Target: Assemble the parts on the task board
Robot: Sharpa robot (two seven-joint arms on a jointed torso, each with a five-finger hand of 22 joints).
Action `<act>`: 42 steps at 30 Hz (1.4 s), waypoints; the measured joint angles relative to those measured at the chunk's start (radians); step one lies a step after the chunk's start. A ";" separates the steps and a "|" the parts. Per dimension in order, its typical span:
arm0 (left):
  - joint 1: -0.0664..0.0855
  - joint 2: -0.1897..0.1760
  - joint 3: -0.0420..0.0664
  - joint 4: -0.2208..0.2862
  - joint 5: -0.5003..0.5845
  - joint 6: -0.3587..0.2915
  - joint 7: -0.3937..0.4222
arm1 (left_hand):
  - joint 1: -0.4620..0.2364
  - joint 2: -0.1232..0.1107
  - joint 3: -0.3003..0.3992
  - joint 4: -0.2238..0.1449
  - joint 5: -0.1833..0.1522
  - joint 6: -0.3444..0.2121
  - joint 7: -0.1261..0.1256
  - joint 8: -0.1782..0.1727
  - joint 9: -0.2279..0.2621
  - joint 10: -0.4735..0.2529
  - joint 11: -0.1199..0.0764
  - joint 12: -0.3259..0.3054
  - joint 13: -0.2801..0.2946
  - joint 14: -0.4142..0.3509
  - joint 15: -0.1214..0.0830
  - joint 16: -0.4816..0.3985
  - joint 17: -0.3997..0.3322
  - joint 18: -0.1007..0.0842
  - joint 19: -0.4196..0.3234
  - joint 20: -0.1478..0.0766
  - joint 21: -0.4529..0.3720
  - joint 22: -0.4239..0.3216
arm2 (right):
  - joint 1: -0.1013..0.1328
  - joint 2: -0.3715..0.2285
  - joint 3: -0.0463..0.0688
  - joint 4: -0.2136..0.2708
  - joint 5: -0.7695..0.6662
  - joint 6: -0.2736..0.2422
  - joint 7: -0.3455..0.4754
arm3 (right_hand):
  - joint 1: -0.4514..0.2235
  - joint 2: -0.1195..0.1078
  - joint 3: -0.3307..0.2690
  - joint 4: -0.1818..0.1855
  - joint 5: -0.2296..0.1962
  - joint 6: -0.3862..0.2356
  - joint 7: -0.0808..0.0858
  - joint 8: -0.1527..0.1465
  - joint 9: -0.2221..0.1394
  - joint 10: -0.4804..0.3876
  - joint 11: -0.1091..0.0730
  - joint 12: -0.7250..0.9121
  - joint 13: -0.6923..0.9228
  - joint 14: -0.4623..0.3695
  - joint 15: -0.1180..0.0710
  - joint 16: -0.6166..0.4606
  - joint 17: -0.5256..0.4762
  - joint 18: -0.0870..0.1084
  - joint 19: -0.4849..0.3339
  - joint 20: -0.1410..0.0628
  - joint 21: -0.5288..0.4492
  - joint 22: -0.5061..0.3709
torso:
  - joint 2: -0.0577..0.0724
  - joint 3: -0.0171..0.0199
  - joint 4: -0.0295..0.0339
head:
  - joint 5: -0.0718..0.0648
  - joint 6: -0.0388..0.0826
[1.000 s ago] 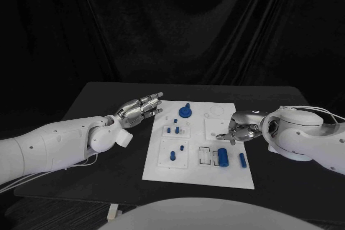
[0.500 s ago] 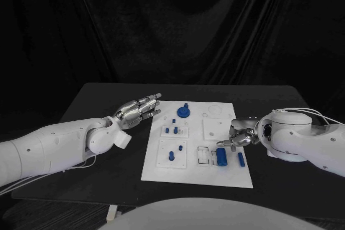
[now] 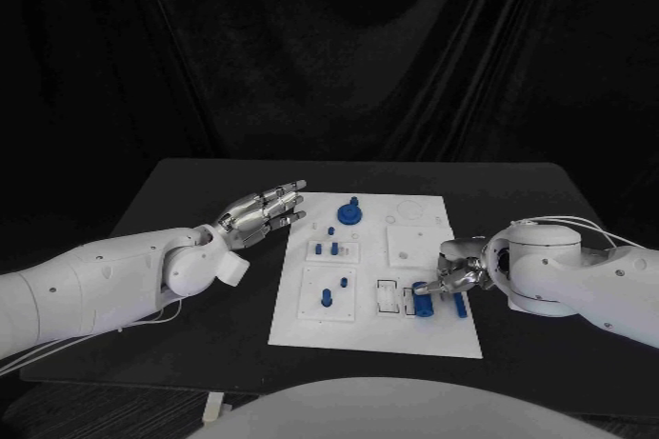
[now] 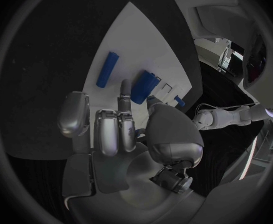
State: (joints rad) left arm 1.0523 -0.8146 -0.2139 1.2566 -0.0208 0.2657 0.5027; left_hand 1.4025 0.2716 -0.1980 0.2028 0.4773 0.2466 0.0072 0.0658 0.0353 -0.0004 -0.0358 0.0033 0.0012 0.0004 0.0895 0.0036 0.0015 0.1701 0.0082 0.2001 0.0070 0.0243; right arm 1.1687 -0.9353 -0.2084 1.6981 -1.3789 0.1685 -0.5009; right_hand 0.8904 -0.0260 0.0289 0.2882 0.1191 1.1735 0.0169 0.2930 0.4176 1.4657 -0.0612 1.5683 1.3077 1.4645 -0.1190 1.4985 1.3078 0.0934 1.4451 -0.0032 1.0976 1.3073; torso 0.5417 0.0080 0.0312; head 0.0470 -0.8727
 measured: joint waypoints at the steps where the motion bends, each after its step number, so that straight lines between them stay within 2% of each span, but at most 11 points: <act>1: 0.000 0.000 0.000 0.000 0.000 0.000 0.000 | 0.000 0.000 0.000 0.000 0.000 0.000 0.000 0.000 0.000 0.000 0.000 0.000 0.000 0.000 0.000 0.000 0.000 0.000 0.000 0.000 0.000 0.000 | -0.003 0.002 0.000 -0.002 0.001 0.003 -0.002 | -0.004 -0.009 0.000 0.000 0.000 -0.011 0.003 -0.009 0.000 -0.001 0.005 0.000 0.000 0.001 0.003 -0.004 0.000 0.000 -0.002 0.002 -0.010 0.000 | 0.000 0.0000 0.0000 | -0.001 0.000; 7: -0.001 0.001 0.000 -0.001 0.000 0.000 0.000 | 0.000 0.000 0.000 0.000 0.000 0.000 0.000 0.000 0.000 0.004 0.003 0.000 0.000 0.000 0.000 0.000 0.000 0.000 0.004 0.004 0.000 0.000 | -0.014 0.013 0.000 -0.013 0.007 0.011 -0.008 | -0.012 -0.036 0.017 0.003 -0.002 -0.066 0.026 -0.055 0.000 0.001 0.020 0.000 0.000 0.001 0.017 -0.015 0.000 0.000 -0.011 0.011 -0.048 0.000 | 0.000 0.0000 0.0000 | -0.009 0.000; 10: -0.002 0.001 0.000 -0.002 0.000 0.000 0.000 | 0.000 0.000 0.000 0.000 0.000 0.000 0.000 0.000 0.000 0.004 0.003 0.000 0.000 0.000 0.000 0.000 0.000 0.000 0.004 0.004 0.000 0.000 | -0.017 0.018 0.001 -0.016 0.019 0.012 -0.010 | -0.016 -0.033 0.017 0.003 0.034 -0.066 0.026 -0.056 0.008 -0.003 0.024 0.000 0.000 0.001 0.017 -0.015 0.000 0.000 -0.011 0.011 -0.048 0.000 | 0.000 0.0000 -0.0002 | -0.008 0.000; 15: -0.003 0.003 0.000 -0.005 0.000 0.001 -0.001 | 0.000 0.000 0.000 0.000 0.000 0.000 0.000 0.000 0.000 0.004 0.003 0.000 0.000 0.000 0.000 0.000 0.000 0.000 0.004 0.004 0.000 0.000 | -0.022 0.027 0.002 -0.023 0.041 0.012 -0.013 | -0.017 -0.032 0.015 0.001 0.040 -0.071 0.030 -0.057 0.017 0.001 0.027 0.000 0.000 0.003 0.020 -0.015 0.000 0.000 -0.014 0.014 -0.054 0.000 | 0.000 -0.0002 -0.0002 | -0.006 0.000; 18: -0.004 0.003 0.000 -0.005 0.000 0.001 -0.001 | 0.000 0.000 0.000 0.000 0.000 0.000 0.000 0.000 0.000 0.003 0.003 0.000 0.000 0.000 0.000 0.000 -0.001 0.000 0.004 0.004 0.000 0.000 | -0.024 0.030 0.003 -0.026 0.050 0.012 -0.013 | 0.026 -0.026 0.019 -0.028 0.115 -0.076 0.027 -0.058 0.037 0.001 0.027 0.000 0.000 0.003 0.020 -0.015 0.000 0.000 -0.014 0.014 -0.058 0.000 | -0.001 -0.0002 -0.0002 | -0.005 0.000; 22: -0.005 0.003 0.000 -0.007 0.000 0.001 -0.002 | 0.000 0.000 0.000 0.000 0.000 0.000 0.000 0.000 0.000 0.003 0.004 0.000 0.000 0.000 0.000 0.000 -0.001 0.000 0.004 0.004 0.000 0.000 | -0.026 0.033 0.005 -0.028 0.067 0.011 -0.013 | 0.124 -0.029 0.042 -0.098 0.293 -0.098 0.030 -0.057 0.074 0.001 0.028 0.000 0.000 0.003 0.020 -0.024 0.000 0.000 -0.014 0.014 -0.077 0.000 | -0.001 -0.0002 -0.0002 | -0.005 0.000; 24: -0.005 0.003 0.000 -0.007 0.000 0.001 -0.002 | -0.004 0.004 0.000 0.000 0.000 0.000 0.000 0.000 0.000 0.000 0.007 0.000 0.000 0.000 0.000 0.000 -0.001 0.000 0.004 0.004 0.000 0.000 | -0.026 0.034 0.005 -0.028 0.077 0.011 -0.013 | 0.150 -0.032 0.054 -0.126 0.348 -0.102 0.033 -0.057 0.084 -0.001 0.030 0.000 0.000 0.002 0.023 -0.026 0.000 0.000 -0.014 0.014 -0.081 0.001 | -0.001 -0.0002 -0.0002 | -0.005 0.000; 28: -0.006 0.003 0.000 -0.008 0.000 0.002 -0.003 | -0.004 0.004 0.000 0.000 0.000 0.000 0.000 0.000 0.000 0.000 0.007 0.000 0.000 0.000 0.000 0.000 -0.001 0.000 0.004 0.004 0.000 0.000 | -0.026 0.033 0.006 -0.027 0.095 0.008 -0.012 | 0.210 -0.061 0.043 -0.137 0.522 -0.113 0.044 -0.057 0.104 -0.002 0.035 0.000 0.000 0.002 0.030 -0.026 0.000 0.000 -0.014 0.014 -0.085 0.001 | -0.001 -0.0002 -0.0001 | -0.005 0.000; 30: -0.006 0.004 0.000 -0.008 0.000 0.002 -0.004 | -0.004 0.004 0.000 0.000 0.000 0.000 0.000 0.000 0.000 0.000 0.007 0.000 0.000 0.000 0.000 0.000 -0.001 0.000 0.004 0.004 0.000 0.000 | -0.026 0.032 0.006 -0.027 0.104 0.006 -0.011 | 0.223 -0.073 0.043 -0.137 0.581 -0.116 0.046 -0.062 0.116 -0.004 0.037 0.000 0.000 0.003 0.032 -0.026 0.000 0.000 -0.014 0.014 -0.085 0.001 | 0.000 -0.0002 -0.0001 | -0.005 0.000; 36: -0.006 0.005 0.000 -0.009 0.000 0.003 -0.005 | -0.004 0.004 0.000 0.000 0.000 0.000 0.000 0.000 0.000 0.000 0.007 0.000 0.000 0.000 0.000 0.000 0.000 0.000 0.004 0.004 0.000 0.001 | -0.027 0.028 0.005 -0.021 0.122 -0.008 -0.011 | 0.232 -0.083 0.040 -0.140 0.687 -0.131 0.060 -0.071 0.150 -0.006 0.042 0.000 0.000 0.002 0.037 -0.026 0.000 0.000 -0.010 0.018 -0.096 0.001 | 0.000 -0.0002 -0.0002 | -0.004 0.000; 42: -0.007 0.005 0.000 -0.009 0.000 0.004 -0.006 | -0.004 0.004 0.000 0.000 0.000 0.000 0.000 0.000 0.000 0.000 0.007 0.000 0.000 0.000 0.000 0.000 0.000 0.000 0.004 0.004 0.000 0.001 | -0.027 0.011 0.003 0.002 0.155 -0.039 -0.012 | 0.214 -0.065 0.069 -0.111 0.713 -0.144 0.056 -0.069 0.171 -0.009 0.045 0.000 0.000 0.002 0.038 -0.026 0.000 0.000 -0.014 0.021 -0.102 0.001 | -0.001 -0.0001 -0.0002 | 0.004 0.000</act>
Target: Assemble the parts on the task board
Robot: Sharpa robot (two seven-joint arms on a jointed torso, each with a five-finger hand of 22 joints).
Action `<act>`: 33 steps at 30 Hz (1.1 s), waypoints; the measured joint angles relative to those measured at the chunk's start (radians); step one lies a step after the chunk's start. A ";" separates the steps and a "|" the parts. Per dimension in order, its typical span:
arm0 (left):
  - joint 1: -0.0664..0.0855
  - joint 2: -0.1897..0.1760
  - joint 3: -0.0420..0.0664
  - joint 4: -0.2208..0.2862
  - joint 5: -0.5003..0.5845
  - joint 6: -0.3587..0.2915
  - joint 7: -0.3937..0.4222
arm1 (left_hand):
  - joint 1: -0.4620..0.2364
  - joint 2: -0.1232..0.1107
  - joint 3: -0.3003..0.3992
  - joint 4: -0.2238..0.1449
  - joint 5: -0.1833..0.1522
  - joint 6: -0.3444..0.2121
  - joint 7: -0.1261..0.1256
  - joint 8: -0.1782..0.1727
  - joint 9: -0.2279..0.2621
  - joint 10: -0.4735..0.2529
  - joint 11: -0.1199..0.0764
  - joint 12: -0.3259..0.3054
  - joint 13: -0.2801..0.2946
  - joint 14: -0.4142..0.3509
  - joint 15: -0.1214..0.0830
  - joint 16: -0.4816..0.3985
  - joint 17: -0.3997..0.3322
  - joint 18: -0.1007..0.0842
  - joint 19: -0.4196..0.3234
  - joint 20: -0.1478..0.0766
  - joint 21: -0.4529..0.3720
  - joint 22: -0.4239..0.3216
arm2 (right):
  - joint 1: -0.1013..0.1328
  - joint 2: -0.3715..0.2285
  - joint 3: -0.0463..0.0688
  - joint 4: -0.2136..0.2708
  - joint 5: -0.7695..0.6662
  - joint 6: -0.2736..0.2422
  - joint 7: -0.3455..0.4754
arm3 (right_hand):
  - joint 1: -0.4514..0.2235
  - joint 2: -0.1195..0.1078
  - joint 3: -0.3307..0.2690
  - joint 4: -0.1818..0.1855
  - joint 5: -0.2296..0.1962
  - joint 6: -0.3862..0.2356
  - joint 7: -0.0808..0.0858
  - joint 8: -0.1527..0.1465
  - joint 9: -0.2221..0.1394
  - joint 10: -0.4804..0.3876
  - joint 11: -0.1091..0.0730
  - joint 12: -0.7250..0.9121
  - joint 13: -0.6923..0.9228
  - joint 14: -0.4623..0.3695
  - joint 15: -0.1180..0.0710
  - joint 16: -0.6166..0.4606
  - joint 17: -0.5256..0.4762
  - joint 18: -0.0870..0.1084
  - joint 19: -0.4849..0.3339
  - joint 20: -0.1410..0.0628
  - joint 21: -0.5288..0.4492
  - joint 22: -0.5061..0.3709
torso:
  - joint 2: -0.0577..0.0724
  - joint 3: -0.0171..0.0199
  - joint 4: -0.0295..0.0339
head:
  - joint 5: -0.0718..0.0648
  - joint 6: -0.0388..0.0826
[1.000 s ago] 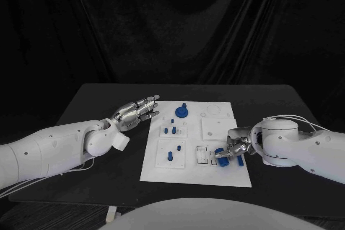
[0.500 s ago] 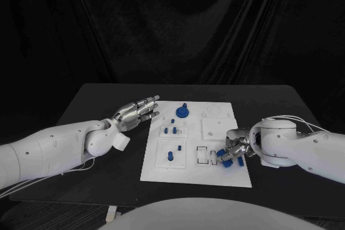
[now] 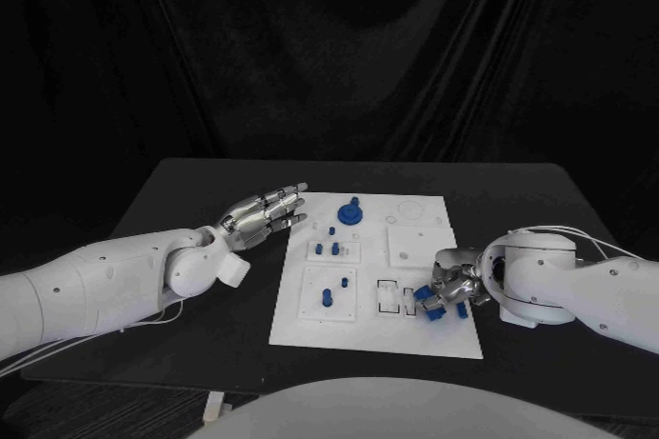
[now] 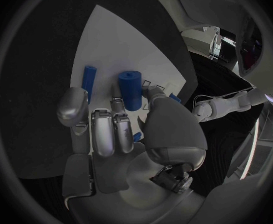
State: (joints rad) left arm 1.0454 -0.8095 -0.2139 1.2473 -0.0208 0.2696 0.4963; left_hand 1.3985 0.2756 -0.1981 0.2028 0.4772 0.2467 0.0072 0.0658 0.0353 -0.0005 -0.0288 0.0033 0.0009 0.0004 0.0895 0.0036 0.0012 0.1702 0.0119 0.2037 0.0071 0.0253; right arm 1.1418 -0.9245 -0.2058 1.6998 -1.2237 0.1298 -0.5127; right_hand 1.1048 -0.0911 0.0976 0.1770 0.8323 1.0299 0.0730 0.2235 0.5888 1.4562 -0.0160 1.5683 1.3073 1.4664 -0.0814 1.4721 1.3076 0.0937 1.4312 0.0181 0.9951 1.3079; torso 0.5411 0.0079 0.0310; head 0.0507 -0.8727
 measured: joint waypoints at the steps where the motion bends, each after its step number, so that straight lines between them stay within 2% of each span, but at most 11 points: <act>1: 0.000 0.000 0.000 0.000 0.000 0.000 0.000 | 0.000 0.000 0.000 0.000 0.000 0.000 0.000 0.000 0.000 0.000 0.000 0.000 0.000 0.000 0.000 0.000 0.000 0.000 0.000 0.000 0.000 0.000 | 0.002 -0.003 -0.001 0.003 0.010 -0.005 0.000 | -0.009 0.009 0.008 0.008 0.012 -0.007 -0.007 0.000 0.006 0.000 0.000 0.000 0.000 0.000 0.000 0.000 0.000 0.000 0.000 0.000 0.000 0.000 | 0.000 0.0001 -0.0001 | 0.001 0.000; 3: 0.000 -0.001 0.000 0.000 0.000 0.000 -0.001 | 0.000 0.000 0.000 0.000 0.000 0.000 0.000 0.000 0.000 0.000 0.000 0.000 0.000 0.000 0.000 0.000 0.000 0.000 0.000 0.000 0.000 0.000 | 0.014 -0.010 -0.004 0.012 0.045 -0.018 -0.002 | -0.026 0.026 0.020 0.020 0.039 -0.016 -0.009 0.002 0.021 0.000 0.000 0.000 0.000 0.000 0.000 0.000 0.000 0.000 0.000 0.000 0.000 0.000 | 0.000 0.0001 -0.0001 | 0.004 0.000; 10: 0.000 -0.003 0.000 0.000 0.000 0.001 -0.002 | 0.000 0.000 0.000 0.000 0.000 0.000 0.000 0.000 0.000 0.000 0.000 0.000 0.000 0.000 0.000 0.000 0.000 0.000 0.000 0.000 0.000 0.001 | 0.074 -0.020 -0.001 0.032 0.210 -0.058 -0.020 | -0.064 0.063 0.041 0.041 0.039 -0.021 -0.007 0.005 0.042 0.000 0.000 0.000 0.001 -0.001 0.001 0.000 0.000 0.000 0.001 0.001 -0.005 0.000 | 0.000 0.0001 -0.0001 | 0.004 0.000; 14: -0.001 -0.001 0.000 0.000 0.000 0.001 -0.002 | 0.000 0.000 0.000 0.000 0.000 0.000 0.000 0.000 0.000 0.000 0.000 0.000 0.000 0.000 0.000 0.000 0.000 0.000 0.000 0.000 0.000 0.001 | 0.085 -0.008 -0.002 0.037 0.297 -0.067 -0.036 | -0.100 0.070 0.047 0.047 -0.004 -0.032 -0.011 0.005 0.047 0.002 -0.002 0.000 0.001 -0.001 0.001 -0.005 0.000 0.000 0.004 0.004 -0.018 0.000 | 0.000 0.0001 0.0001 | 0.003 0.000; 18: -0.001 0.001 0.000 0.000 0.000 0.001 -0.003 | 0.000 0.000 0.003 -0.003 0.000 0.000 0.000 0.000 0.000 0.000 0.000 0.000 0.000 0.000 0.000 0.000 0.000 0.000 0.000 0.000 0.000 0.001 | 0.087 0.018 -0.002 0.033 0.353 -0.065 -0.053 | -0.113 0.070 0.051 0.047 -0.028 -0.041 -0.009 0.007 0.045 0.004 -0.003 0.000 0.001 -0.001 0.001 -0.008 0.000 0.000 0.004 0.003 -0.029 0.000 | -0.001 0.0000 0.0002 | 0.004 0.000; 22: -0.001 0.001 0.000 0.000 0.000 0.001 -0.003 | 0.000 0.000 0.003 -0.003 0.000 0.000 0.000 0.000 0.000 0.000 0.000 0.000 0.000 0.000 0.000 0.000 0.000 0.000 0.000 0.000 0.000 0.001 | 0.078 0.039 -0.002 0.020 0.382 -0.061 -0.067 | -0.127 0.068 0.075 0.026 -0.052 -0.047 -0.005 0.000 0.043 0.007 0.000 0.000 0.001 -0.001 0.001 -0.008 0.000 0.000 0.003 0.004 -0.035 0.000 | -0.001 -0.0001 0.0004 | 0.008 0.000; 24: -0.001 0.000 0.000 0.001 0.000 0.001 -0.004 | 0.000 0.000 0.003 -0.003 0.000 0.000 0.000 0.000 0.000 0.000 0.000 0.000 0.001 0.000 0.000 0.000 0.000 0.000 0.000 0.000 0.000 0.001 | 0.072 0.046 -0.002 0.014 0.388 -0.059 -0.072 | -0.139 0.075 0.075 0.025 -0.099 -0.050 -0.007 0.000 0.043 0.007 0.000 0.000 0.001 -0.001 0.001 -0.008 0.000 0.000 0.000 0.007 -0.035 0.000 | -0.001 -0.0002 0.0005 | 0.009 0.000; 25: -0.001 0.000 0.000 0.001 0.000 0.001 -0.004 | 0.000 0.000 0.003 -0.003 0.000 0.000 0.000 0.000 0.000 0.000 0.000 0.000 0.001 0.000 0.000 0.000 0.000 0.000 0.000 0.000 0.000 0.001 | 0.068 0.050 -0.002 0.011 0.389 -0.058 -0.074 | -0.149 0.076 0.105 -0.005 -0.122 -0.051 -0.008 0.000 0.042 0.007 0.000 0.000 0.001 -0.001 0.001 -0.008 0.000 0.000 0.000 0.007 -0.035 0.000 | -0.001 -0.0003 0.0005 | 0.010 0.000; 26: -0.001 0.000 0.000 0.000 0.000 0.001 -0.004 | 0.000 0.000 0.003 -0.003 0.000 0.000 0.000 0.000 0.000 0.000 0.000 0.000 0.001 0.000 0.000 0.000 0.000 0.000 0.000 0.000 0.000 0.001 | 0.064 0.055 -0.002 0.007 0.389 -0.057 -0.077 | -0.153 0.073 0.119 -0.018 -0.140 -0.052 -0.006 -0.001 0.042 0.007 0.000 0.000 0.001 -0.001 0.001 -0.008 0.000 0.000 0.000 0.007 -0.038 0.000 | -0.001 -0.0003 0.0005 | 0.010 0.000; 29: -0.001 0.000 0.000 0.000 0.000 0.002 -0.004 | 0.000 0.000 0.003 -0.003 0.000 0.000 0.000 0.000 0.000 0.000 0.000 0.000 0.001 0.000 0.000 0.000 0.000 0.000 0.000 0.000 0.000 0.001 | 0.056 0.066 -0.003 -0.002 0.387 -0.056 -0.082 | -0.157 0.077 0.121 -0.017 -0.171 -0.052 -0.006 -0.002 0.042 0.007 0.000 0.000 0.001 -0.001 0.001 -0.008 0.000 0.000 0.000 0.007 -0.039 0.000 | 0.000 -0.0003 0.0005 | 0.010 0.000; 33: -0.001 0.002 0.000 0.000 0.000 0.002 -0.005 | 0.000 0.000 0.003 -0.003 0.000 0.000 0.000 0.000 0.000 0.000 0.000 0.000 0.001 0.000 0.000 0.000 0.000 0.000 0.000 0.000 0.000 0.001 | 0.050 0.081 -0.003 -0.018 0.379 -0.055 -0.088 | -0.160 0.079 0.123 -0.017 -0.188 -0.056 -0.003 -0.006 0.042 0.007 0.000 0.000 0.000 -0.001 0.001 -0.008 0.000 0.000 0.000 0.007 -0.043 0.000 | 0.001 -0.0003 0.0005 | 0.010 0.000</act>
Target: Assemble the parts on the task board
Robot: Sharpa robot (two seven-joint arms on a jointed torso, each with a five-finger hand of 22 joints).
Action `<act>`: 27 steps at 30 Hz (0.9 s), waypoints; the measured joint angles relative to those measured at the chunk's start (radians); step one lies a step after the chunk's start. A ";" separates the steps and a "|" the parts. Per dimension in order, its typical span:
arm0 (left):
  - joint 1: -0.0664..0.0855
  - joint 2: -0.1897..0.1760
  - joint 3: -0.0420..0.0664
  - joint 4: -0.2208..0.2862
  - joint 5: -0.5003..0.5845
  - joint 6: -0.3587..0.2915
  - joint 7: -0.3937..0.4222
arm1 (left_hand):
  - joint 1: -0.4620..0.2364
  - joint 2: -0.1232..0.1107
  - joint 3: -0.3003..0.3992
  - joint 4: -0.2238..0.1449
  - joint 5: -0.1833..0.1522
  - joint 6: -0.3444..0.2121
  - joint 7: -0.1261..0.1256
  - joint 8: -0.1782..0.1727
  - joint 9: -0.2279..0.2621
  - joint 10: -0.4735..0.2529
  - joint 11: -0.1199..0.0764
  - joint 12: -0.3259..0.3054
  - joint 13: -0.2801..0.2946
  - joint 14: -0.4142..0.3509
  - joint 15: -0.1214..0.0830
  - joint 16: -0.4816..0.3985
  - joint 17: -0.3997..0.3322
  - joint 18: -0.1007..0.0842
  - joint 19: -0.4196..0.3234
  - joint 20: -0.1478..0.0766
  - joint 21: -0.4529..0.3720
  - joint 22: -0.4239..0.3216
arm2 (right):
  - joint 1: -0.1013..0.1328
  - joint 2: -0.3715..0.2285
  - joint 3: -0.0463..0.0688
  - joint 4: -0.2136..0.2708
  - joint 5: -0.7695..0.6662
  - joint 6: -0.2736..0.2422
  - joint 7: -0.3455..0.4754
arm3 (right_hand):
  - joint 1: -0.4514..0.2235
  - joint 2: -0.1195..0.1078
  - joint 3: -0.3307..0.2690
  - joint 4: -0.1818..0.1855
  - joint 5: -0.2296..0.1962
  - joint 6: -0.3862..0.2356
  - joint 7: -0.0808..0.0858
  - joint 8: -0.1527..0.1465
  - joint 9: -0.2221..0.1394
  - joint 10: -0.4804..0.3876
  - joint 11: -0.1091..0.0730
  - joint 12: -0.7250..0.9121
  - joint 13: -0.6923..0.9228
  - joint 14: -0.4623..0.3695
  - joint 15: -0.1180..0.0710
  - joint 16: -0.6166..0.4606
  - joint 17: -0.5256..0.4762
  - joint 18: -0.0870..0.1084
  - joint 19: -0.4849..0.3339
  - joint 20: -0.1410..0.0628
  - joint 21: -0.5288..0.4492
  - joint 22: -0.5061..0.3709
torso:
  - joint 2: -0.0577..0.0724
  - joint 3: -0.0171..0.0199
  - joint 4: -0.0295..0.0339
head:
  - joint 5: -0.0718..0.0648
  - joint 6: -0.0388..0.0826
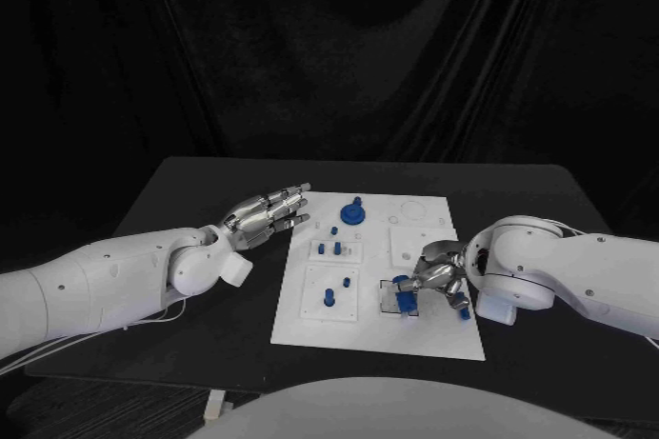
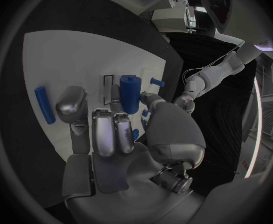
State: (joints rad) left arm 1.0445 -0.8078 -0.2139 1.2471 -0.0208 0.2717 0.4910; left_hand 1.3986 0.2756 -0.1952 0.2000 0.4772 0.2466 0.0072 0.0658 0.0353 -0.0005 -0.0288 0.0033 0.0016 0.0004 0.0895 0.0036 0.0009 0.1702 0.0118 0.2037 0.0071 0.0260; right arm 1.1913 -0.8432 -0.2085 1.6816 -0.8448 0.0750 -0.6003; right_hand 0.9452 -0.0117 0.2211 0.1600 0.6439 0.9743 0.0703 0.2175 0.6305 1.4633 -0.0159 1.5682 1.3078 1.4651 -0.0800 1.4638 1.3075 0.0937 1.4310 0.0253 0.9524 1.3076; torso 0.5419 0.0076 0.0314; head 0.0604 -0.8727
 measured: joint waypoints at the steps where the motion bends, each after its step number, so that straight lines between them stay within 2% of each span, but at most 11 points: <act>1: 0.000 0.001 0.000 0.000 0.000 0.000 0.000 | 0.000 0.000 0.000 0.000 0.000 0.000 0.000 0.000 0.000 0.000 0.000 0.000 0.000 0.000 0.000 0.000 0.000 0.000 0.000 0.000 0.000 0.000 | -0.001 0.003 0.000 -0.003 -0.002 0.000 -0.001 | -0.009 -0.002 0.020 -0.014 -0.007 -0.001 -0.001 -0.002 -0.001 0.000 0.000 0.000 0.000 0.000 0.000 0.000 0.000 0.000 0.000 0.000 0.000 0.000 | 0.000 0.0000 0.0000 | 0.000 0.000; 6: 0.000 0.002 0.000 0.000 0.000 0.001 -0.001 | 0.000 0.000 0.000 0.000 0.000 0.000 0.000 0.000 0.000 0.000 0.000 0.000 0.000 0.000 0.000 0.000 0.000 0.000 0.000 0.000 0.000 0.000 | -0.003 0.015 0.000 -0.013 -0.011 0.000 -0.004 | -0.028 0.001 0.050 -0.033 -0.063 -0.012 0.003 -0.011 -0.011 0.003 0.003 0.000 0.000 0.000 0.000 0.000 0.000 0.000 0.000 0.000 0.000 0.000 | 0.000 0.0001 -0.0001 | 0.000 0.000; 8: 0.000 0.002 0.000 0.000 0.000 0.002 -0.001 | 0.000 0.000 0.000 0.000 0.000 0.000 0.000 0.000 0.000 0.000 0.000 0.000 0.000 0.000 0.000 0.000 0.000 0.000 0.000 0.000 0.000 0.000 | -0.004 0.019 0.000 -0.015 -0.014 0.000 -0.005 | -0.040 0.001 0.084 -0.056 -0.097 -0.016 0.006 -0.017 -0.017 0.003 0.004 0.000 0.000 0.000 0.000 0.000 0.000 0.000 0.000 0.000 -0.008 0.000 | 0.000 0.0001 -0.0002 | 0.000 0.000; 15: 0.000 0.001 0.000 0.000 0.000 0.004 -0.002 | 0.000 0.000 0.000 0.000 0.000 0.000 0.000 0.000 0.000 0.000 0.000 0.000 -0.001 0.000 0.000 0.000 0.000 0.000 0.000 0.000 0.000 0.001 | -0.007 0.025 0.000 -0.019 -0.019 -0.001 -0.004 | -0.071 0.002 0.116 -0.075 -0.190 -0.016 0.006 -0.022 -0.030 0.003 0.004 0.000 0.000 0.000 0.000 0.000 0.000 0.000 0.004 0.004 -0.008 0.000 | 0.000 0.0004 -0.0003 | 0.004 0.000; 18: 0.000 0.001 0.000 0.000 0.000 0.005 -0.002 | 0.000 0.000 0.000 0.000 0.000 0.000 0.000 0.000 0.000 0.000 0.000 0.000 -0.001 0.000 0.000 0.000 0.000 0.000 0.000 0.000 0.000 0.001 | -0.007 0.028 0.000 -0.022 -0.021 0.000 -0.004 | -0.080 0.001 0.115 -0.068 -0.237 -0.016 0.006 -0.026 -0.036 0.003 0.004 0.000 0.000 0.000 0.000 0.000 0.000 0.000 0.004 0.004 -0.012 0.000 | 0.000 0.0003 -0.0003 | 0.005 0.000; 23: -0.001 0.002 0.000 -0.002 0.000 0.007 -0.002 | 0.000 0.000 0.000 0.000 0.000 0.000 0.000 0.000 0.000 0.000 0.000 0.000 -0.001 0.000 0.000 0.000 0.000 0.000 0.000 0.000 0.000 0.001 | -0.009 0.033 0.000 -0.025 -0.023 0.002 -0.004 | -0.085 -0.004 0.095 -0.046 -0.293 -0.017 0.004 -0.026 -0.042 0.003 0.003 0.000 0.000 0.000 0.000 0.000 0.000 0.000 0.004 0.004 -0.012 0.000 | -0.001 0.0003 -0.0003 | 0.006 0.000; 25: -0.001 0.003 0.000 -0.002 0.000 0.007 -0.003 | 0.000 0.000 0.000 0.000 0.000 0.000 0.000 0.000 0.000 0.000 0.000 0.000 -0.001 0.000 0.000 0.000 0.000 0.000 0.000 0.000 0.000 0.001 | -0.010 0.034 0.000 -0.026 -0.023 0.004 -0.004 | -0.096 -0.015 0.076 -0.038 -0.292 -0.019 0.003 -0.026 -0.045 0.004 0.003 0.000 0.000 0.000 0.000 0.000 0.000 0.000 0.004 0.003 -0.015 0.000 | -0.001 0.0003 -0.0003 | 0.007 0.000; 27: -0.002 0.004 0.000 -0.002 0.000 0.008 -0.003 | 0.000 0.000 0.000 0.000 0.000 0.000 0.000 0.000 0.000 0.000 0.000 0.000 -0.001 0.000 0.000 0.000 0.001 0.000 0.000 0.000 0.000 0.001 | -0.011 0.035 0.000 -0.028 -0.024 0.007 -0.004 | -0.097 -0.016 0.061 -0.028 -0.294 -0.019 0.003 -0.026 -0.047 0.004 0.003 0.000 0.000 0.000 0.000 0.000 0.000 0.000 0.004 0.004 -0.017 0.000 | -0.001 0.0003 -0.0003 | 0.007 0.000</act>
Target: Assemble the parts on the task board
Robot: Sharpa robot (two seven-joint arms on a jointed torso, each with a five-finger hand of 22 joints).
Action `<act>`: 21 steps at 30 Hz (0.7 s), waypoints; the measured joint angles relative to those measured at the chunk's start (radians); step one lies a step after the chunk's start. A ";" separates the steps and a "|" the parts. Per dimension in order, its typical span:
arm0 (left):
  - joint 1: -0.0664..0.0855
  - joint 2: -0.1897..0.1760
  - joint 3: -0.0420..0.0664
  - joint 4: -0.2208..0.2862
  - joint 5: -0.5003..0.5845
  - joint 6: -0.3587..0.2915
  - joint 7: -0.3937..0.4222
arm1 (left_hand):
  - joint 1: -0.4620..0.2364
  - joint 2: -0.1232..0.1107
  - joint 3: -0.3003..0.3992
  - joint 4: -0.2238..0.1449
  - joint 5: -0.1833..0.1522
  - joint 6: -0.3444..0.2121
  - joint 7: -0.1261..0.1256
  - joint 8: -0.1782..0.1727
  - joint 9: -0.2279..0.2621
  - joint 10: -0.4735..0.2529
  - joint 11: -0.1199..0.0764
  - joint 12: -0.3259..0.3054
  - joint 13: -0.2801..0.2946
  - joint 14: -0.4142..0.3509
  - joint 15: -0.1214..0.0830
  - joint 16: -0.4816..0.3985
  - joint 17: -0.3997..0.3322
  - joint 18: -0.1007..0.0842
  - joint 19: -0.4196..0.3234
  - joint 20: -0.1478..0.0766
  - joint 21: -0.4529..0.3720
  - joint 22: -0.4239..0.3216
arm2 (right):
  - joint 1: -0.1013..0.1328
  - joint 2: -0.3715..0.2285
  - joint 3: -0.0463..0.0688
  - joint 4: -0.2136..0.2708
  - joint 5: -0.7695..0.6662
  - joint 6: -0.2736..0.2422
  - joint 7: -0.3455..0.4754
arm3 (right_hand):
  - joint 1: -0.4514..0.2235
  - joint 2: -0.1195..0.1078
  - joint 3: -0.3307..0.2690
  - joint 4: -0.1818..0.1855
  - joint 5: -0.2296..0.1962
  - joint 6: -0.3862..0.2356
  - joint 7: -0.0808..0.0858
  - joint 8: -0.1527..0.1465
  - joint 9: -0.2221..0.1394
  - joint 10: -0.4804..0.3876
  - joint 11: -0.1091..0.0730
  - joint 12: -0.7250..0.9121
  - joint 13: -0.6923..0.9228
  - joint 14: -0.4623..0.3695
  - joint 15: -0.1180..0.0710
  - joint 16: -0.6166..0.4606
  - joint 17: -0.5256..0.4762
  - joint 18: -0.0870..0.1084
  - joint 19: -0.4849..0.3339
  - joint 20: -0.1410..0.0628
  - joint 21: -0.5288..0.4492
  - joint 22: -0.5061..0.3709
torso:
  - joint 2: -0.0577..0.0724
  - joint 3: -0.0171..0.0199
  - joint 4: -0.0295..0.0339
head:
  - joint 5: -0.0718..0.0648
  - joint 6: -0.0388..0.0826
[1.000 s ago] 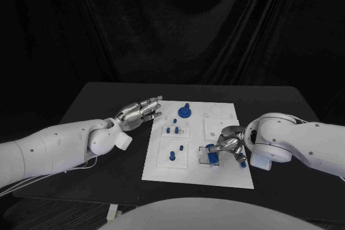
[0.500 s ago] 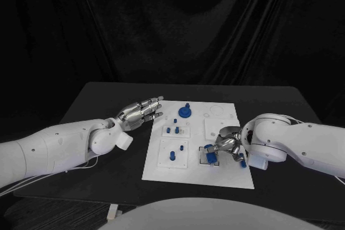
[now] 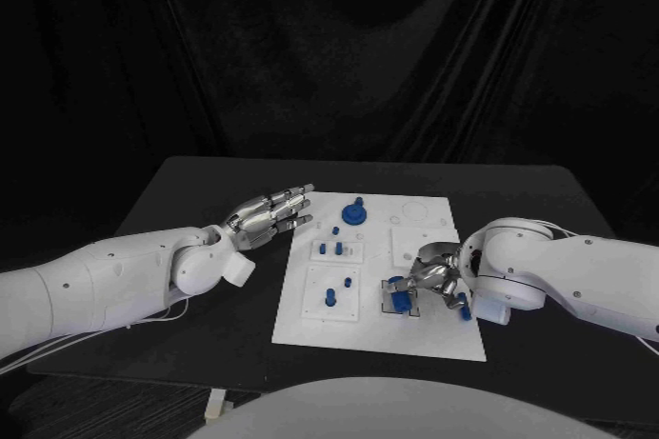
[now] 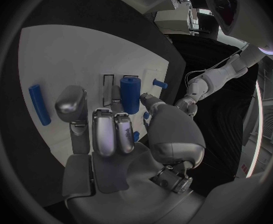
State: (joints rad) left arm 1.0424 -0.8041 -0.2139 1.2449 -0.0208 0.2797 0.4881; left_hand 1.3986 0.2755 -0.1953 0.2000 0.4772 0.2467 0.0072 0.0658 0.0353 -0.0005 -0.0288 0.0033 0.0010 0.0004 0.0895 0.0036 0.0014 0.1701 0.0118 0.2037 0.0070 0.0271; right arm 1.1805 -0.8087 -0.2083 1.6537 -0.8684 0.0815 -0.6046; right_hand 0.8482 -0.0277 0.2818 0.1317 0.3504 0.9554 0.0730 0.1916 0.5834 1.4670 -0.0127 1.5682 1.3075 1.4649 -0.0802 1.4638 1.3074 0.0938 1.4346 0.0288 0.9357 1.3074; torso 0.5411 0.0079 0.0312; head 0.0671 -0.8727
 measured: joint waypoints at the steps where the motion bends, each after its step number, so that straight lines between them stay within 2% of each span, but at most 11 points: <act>1: 0.000 0.000 0.000 0.000 0.000 0.000 0.000 | 0.000 0.000 0.000 0.000 0.000 0.000 0.000 0.000 0.000 0.000 0.000 0.000 0.000 0.000 0.000 0.000 0.000 0.000 0.000 0.000 0.000 0.000 | 0.000 0.000 0.000 -0.001 0.000 0.001 0.000 | -0.003 -0.003 -0.010 0.005 -0.011 0.000 0.000 0.000 -0.002 0.000 0.000 0.000 0.000 0.000 0.000 0.000 0.000 0.000 0.000 0.000 0.000 0.000 | 0.000 0.0000 0.0000 | 0.000 0.000; 5: -0.001 0.000 0.000 -0.001 0.000 0.002 -0.001 | 0.000 0.000 0.000 0.000 0.000 0.000 0.000 0.000 0.000 0.000 0.000 0.000 0.000 0.000 0.000 0.000 0.000 0.000 0.000 0.000 0.000 0.000 | -0.001 0.001 0.000 -0.003 0.000 0.004 0.000 | -0.002 -0.002 -0.040 0.018 -0.056 0.000 0.000 0.000 -0.006 0.000 0.000 0.000 0.000 0.000 0.000 0.000 0.000 0.000 0.000 0.000 -0.004 0.000 | 0.000 0.0000 0.0000 | 0.000 0.000; 6: -0.001 0.000 0.000 -0.001 0.000 0.002 -0.001 | 0.000 0.000 0.000 0.000 0.000 0.000 0.000 0.000 0.000 0.000 0.000 0.000 0.000 0.000 0.000 0.000 0.000 0.000 0.000 0.000 0.000 0.000 | -0.001 0.001 0.000 -0.003 -0.001 0.004 0.000 | -0.002 -0.002 -0.055 0.024 -0.086 0.000 0.000 0.000 -0.008 0.000 0.000 0.000 0.000 0.000 0.000 0.000 0.000 0.000 0.000 0.000 -0.004 0.000 | 0.000 0.0000 0.0000 | 0.000 0.000; 11: -0.002 0.000 0.000 -0.001 0.000 0.003 -0.003 | 0.000 0.000 0.000 0.000 0.000 0.000 0.000 0.000 0.000 0.000 0.000 0.000 0.000 0.000 0.000 0.000 0.000 0.000 0.000 0.000 0.000 0.000 | -0.001 0.001 0.000 -0.004 -0.001 0.007 0.000 | -0.002 -0.002 -0.092 0.039 -0.159 0.004 0.004 0.000 -0.014 0.000 0.000 0.000 0.000 0.000 0.000 0.000 0.000 0.000 0.000 0.000 -0.008 0.000 | 0.000 0.0000 -0.0003 | 0.000 0.000; 14: -0.002 0.000 0.000 -0.002 0.000 0.004 -0.004 | 0.000 0.000 0.000 0.000 0.000 0.000 0.000 0.000 0.000 0.000 0.000 0.000 0.000 0.000 0.000 0.000 0.000 0.000 0.000 0.000 0.000 0.000 | -0.001 0.001 0.000 -0.004 -0.001 0.007 0.001 | -0.024 -0.005 -0.135 0.072 -0.252 0.004 0.004 -0.004 -0.018 0.000 0.000 0.000 0.000 0.000 0.000 0.000 0.000 0.000 0.000 0.000 -0.008 0.000 | 0.000 0.0000 -0.0003 | 0.001 0.000; 15: -0.002 0.000 0.000 -0.002 0.000 0.005 -0.004 | 0.000 0.000 0.000 0.000 0.000 0.000 0.000 0.002 0.000 0.000 0.000 0.000 0.000 0.000 0.000 0.000 0.000 0.000 0.000 0.000 0.000 0.000 | -0.001 0.001 0.000 -0.004 -0.001 0.007 0.001 | -0.026 -0.005 -0.146 0.082 -0.268 0.004 0.004 -0.004 -0.019 0.000 0.000 0.000 0.000 0.000 0.000 0.000 0.000 0.000 0.000 0.000 -0.008 0.000 | 0.000 0.0000 -0.0003 | 0.002 0.000; 19: -0.003 0.000 0.000 -0.003 0.000 0.006 -0.005 | 0.000 0.000 0.000 0.000 0.000 0.004 0.004 0.004 0.000 0.000 0.000 0.000 0.000 0.000 0.000 0.000 0.000 0.000 0.000 0.000 0.000 0.000 | -0.001 -0.001 0.000 -0.004 -0.001 0.005 0.002 | -0.054 0.023 -0.185 0.136 -0.282 0.009 -0.001 -0.004 -0.021 0.000 0.000 0.000 0.000 0.000 0.000 0.000 0.000 0.000 0.000 0.000 -0.008 0.000 | 0.000 0.0000 -0.0003 | 0.003 0.000; 21: -0.003 0.000 0.000 -0.003 0.000 0.007 -0.006 | 0.000 0.000 0.003 -0.003 0.000 0.006 0.006 0.004 0.001 0.000 0.000 0.000 0.000 0.000 0.000 0.000 0.000 0.000 0.000 0.000 0.000 0.000 | -0.001 -0.005 0.000 -0.002 -0.001 0.003 0.003 | -0.059 0.028 -0.194 0.145 -0.282 0.009 -0.001 -0.004 -0.021 0.000 0.000 0.000 0.000 0.000 0.000 0.000 0.000 0.000 0.000 0.000 -0.011 0.000 | 0.000 0.0000 -0.0003 | 0.003 0.000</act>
State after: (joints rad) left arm 1.0397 -0.8039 -0.2139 1.2417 -0.0208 0.2862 0.4818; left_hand 1.3986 0.2755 -0.1924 0.1971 0.4772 0.2522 0.0127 0.0697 0.0360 -0.0005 -0.0288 0.0033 0.0014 0.0004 0.0895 0.0036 0.0010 0.1701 0.0118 0.2036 0.0070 0.0269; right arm 1.1790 -0.8136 -0.2081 1.6515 -0.8696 0.0849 -0.6020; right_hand 0.7892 0.0002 0.0874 0.2769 0.0680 0.9646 0.0715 0.1876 0.5621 1.4669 -0.0127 1.5682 1.3074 1.4649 -0.0802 1.4638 1.3074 0.0938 1.4346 0.0288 0.9243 1.3073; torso 0.5412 0.0079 0.0309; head 0.0704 -0.8727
